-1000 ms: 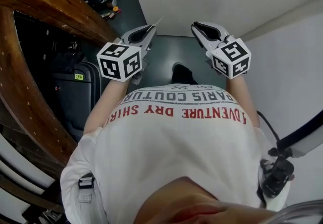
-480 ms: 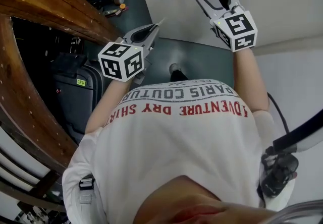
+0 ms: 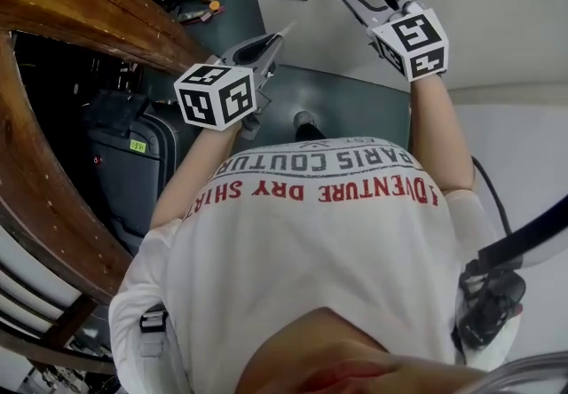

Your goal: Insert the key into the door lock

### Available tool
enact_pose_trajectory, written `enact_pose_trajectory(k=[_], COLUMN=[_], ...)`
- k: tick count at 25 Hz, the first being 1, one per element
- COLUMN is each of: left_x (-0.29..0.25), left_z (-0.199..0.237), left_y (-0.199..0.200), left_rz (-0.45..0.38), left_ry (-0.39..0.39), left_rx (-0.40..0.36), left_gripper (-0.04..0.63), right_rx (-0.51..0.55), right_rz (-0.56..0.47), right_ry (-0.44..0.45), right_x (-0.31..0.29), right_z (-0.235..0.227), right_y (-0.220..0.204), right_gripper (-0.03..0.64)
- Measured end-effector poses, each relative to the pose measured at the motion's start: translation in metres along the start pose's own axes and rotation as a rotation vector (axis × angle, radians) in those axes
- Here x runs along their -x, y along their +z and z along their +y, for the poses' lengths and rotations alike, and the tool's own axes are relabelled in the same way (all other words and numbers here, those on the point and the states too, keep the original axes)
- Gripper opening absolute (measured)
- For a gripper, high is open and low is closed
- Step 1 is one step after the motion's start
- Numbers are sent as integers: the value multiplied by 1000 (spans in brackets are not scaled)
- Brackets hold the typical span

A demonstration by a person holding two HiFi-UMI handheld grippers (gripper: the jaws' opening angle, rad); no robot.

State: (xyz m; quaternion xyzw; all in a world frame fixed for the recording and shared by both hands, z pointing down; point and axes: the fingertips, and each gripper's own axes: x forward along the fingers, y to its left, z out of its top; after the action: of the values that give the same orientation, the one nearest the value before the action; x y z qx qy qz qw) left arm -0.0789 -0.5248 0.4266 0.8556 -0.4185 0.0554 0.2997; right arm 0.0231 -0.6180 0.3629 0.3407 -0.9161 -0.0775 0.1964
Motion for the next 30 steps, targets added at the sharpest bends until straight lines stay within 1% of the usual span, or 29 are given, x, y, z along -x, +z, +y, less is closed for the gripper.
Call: enact_pose_trajectory(k=[4,5,7,10,13,14,15,16,21,25,28,30], left_x=[-8,-11,-18,-32,-47,-52,-56,-59,-69,-74,-77,-79], left_z=[4,5,9,20,37,42,46,49,50,52,53,53], left_y=[10,14,23,34,37,36,36,35,34,39,39,39], left_rz=[-52,-73,-124,-215,-313,-338,-356,-370,-422,-452,-460,-475], left_ry=[-12,-15,-17,-20,-53,-64,-73,-82,-131,-144,-152,-156], left_rx=[71,99,183,353,585,651,698,727,814,852,878,906], left_gripper=[21,21,21,21,21,21,21,21,21,21,21,21], right_rx=[-8,-10,-14,-19,-25,-26,-26,-26,-29,-34,-39,-41], right_rz=[0,1,5,7,7,7,8,8,7,2,2,0], right_ry=[4,4,3,1,1,2,2,3,6,4,7,10], right_x=[0,0,0,0,0,-1,-1,-1,0,1,0,0], right_z=[0,0,1,1,1,0,0,0,3,1,2,2], right_y=[0,0,0,0,-1,-1,-1,0,1,1,0,0], right_gripper=[186,186,186,186,187,187,187,187,187,187,187,187])
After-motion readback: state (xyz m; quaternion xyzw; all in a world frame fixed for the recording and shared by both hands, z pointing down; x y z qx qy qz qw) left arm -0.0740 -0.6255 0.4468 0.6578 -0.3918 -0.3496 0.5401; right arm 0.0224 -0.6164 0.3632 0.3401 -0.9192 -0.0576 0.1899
